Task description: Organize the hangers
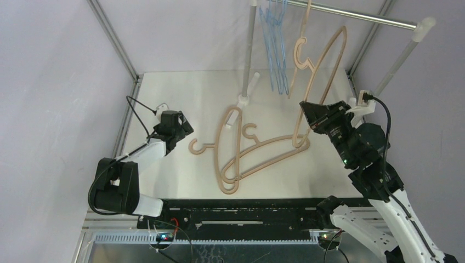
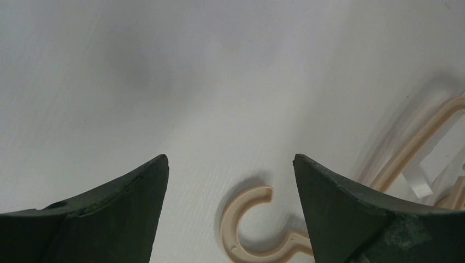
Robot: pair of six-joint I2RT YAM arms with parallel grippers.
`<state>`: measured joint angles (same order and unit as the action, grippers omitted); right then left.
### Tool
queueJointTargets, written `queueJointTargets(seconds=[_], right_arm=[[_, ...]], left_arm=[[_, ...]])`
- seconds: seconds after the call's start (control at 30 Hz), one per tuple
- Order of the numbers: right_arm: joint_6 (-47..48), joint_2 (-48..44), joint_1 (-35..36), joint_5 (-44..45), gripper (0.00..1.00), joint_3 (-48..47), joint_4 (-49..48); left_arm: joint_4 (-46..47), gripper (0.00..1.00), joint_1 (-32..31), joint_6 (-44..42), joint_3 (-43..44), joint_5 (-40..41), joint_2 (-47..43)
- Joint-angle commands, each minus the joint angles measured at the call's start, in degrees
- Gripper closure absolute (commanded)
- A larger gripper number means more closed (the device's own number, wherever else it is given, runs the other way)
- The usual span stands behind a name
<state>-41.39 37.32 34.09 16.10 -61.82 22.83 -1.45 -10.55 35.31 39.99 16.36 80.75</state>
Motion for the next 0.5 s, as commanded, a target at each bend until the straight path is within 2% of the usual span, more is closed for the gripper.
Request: queueJointTargets(seconds=[0.0,0.3,0.47], right_arm=[[-3.7,2.7,-8.3,-13.3,0.86,-3.1,-6.3],[-10.1,7.7,-24.5,-30.3,0.86,-3.6,-15.8],[-12.8,10.5,-30.4,-35.7,0.86,-3.4,-21.6]], left_arm=[[0.4,0.11,-0.4,-1.5,2.6,1.2,-1.8],[-0.2,0.11,-0.4,-2.1,3.0,2.5,-1.7],[-0.4,0.11,-0.4,-2.3,2.9,3.1,-1.7]])
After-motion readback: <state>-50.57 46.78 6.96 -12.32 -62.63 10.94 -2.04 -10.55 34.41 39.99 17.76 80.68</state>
